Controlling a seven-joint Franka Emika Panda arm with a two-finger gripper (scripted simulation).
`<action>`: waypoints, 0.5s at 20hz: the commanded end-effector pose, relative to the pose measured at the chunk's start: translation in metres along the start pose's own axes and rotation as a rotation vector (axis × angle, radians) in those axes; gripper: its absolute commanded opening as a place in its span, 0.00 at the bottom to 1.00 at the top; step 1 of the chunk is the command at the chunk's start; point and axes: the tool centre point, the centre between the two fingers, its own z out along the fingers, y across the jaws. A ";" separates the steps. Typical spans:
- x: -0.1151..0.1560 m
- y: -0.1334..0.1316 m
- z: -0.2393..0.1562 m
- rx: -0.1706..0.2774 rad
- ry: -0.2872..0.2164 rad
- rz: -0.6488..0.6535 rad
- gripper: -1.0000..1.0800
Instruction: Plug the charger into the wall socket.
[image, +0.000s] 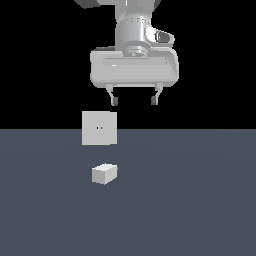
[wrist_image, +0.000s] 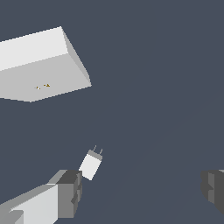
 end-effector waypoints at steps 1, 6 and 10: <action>0.000 0.000 0.000 0.000 0.000 0.000 0.96; -0.002 -0.001 0.001 -0.001 0.007 0.008 0.96; -0.005 -0.003 0.004 -0.005 0.024 0.025 0.96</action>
